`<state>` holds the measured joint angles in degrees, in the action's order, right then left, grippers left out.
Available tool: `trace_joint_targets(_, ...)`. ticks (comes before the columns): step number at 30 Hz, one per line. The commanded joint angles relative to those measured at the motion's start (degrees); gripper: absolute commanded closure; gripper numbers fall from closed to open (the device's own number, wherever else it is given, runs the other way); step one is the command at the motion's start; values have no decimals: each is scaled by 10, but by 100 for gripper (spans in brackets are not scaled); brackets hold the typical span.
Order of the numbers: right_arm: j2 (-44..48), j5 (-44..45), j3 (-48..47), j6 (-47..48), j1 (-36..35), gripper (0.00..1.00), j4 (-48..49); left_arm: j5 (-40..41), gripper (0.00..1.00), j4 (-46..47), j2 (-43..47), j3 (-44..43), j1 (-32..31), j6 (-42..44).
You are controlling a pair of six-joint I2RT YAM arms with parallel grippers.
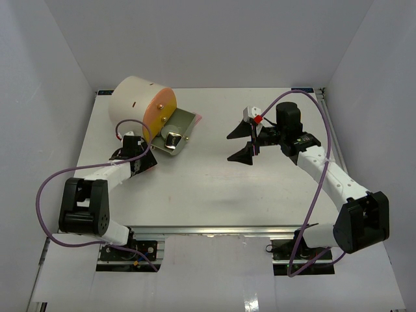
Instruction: Organize the makeup
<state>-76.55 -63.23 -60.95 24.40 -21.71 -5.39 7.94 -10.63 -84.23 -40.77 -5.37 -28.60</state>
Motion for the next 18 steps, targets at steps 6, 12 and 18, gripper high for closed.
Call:
trace_joint_targets(6, -4, -17, 5, -3, 4, 10, 23, 23, 26, 17, -17, -10, 2, 3)
trace_joint_targets(12, -4, -18, 5, -4, 4, 10, 23, 30, 23, 0, -32, -20, -12, 11)
trace_joint_targets(18, -5, -19, 6, -3, 3, 10, 22, 57, 26, -10, -45, -25, -21, 15)
